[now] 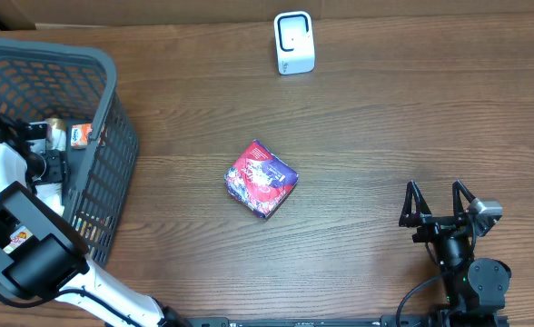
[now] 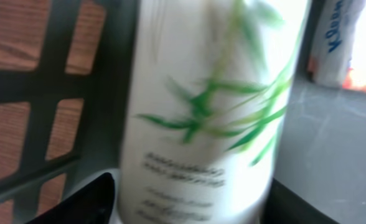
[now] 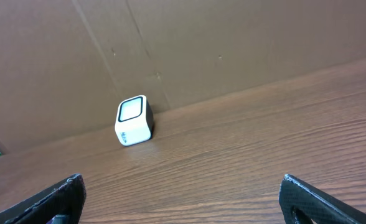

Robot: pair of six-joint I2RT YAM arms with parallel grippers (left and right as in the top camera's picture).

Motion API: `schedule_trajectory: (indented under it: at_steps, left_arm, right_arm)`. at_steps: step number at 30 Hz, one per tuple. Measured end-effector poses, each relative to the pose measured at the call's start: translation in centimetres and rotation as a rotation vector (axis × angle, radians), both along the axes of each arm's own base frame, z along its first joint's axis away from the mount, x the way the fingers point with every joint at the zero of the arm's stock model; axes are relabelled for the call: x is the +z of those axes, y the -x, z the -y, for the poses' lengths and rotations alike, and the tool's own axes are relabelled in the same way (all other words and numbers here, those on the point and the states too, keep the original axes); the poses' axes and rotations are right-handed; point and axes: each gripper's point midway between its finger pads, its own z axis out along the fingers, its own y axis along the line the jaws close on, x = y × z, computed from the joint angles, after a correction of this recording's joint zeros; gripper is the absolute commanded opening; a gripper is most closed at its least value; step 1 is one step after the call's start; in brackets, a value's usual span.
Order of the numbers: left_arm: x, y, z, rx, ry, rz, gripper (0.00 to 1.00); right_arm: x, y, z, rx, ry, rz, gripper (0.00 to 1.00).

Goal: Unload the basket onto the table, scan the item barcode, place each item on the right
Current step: 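Grasp the white bamboo tube in the basket and place it on table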

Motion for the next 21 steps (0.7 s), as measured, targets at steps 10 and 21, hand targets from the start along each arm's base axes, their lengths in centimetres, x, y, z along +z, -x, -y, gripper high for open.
schedule_trajectory:
  at_steps: [10,21]
  left_arm:
    - [0.8,-0.5,0.2,0.089,0.016,0.024,0.04]
    - [5.4,-0.2,5.6,0.195,0.176,-0.123,0.04]
  right_arm:
    - [0.0,0.0,0.0,0.000,0.000,0.000,1.00]
    - [0.0,0.0,0.0,0.000,0.000,0.000,1.00]
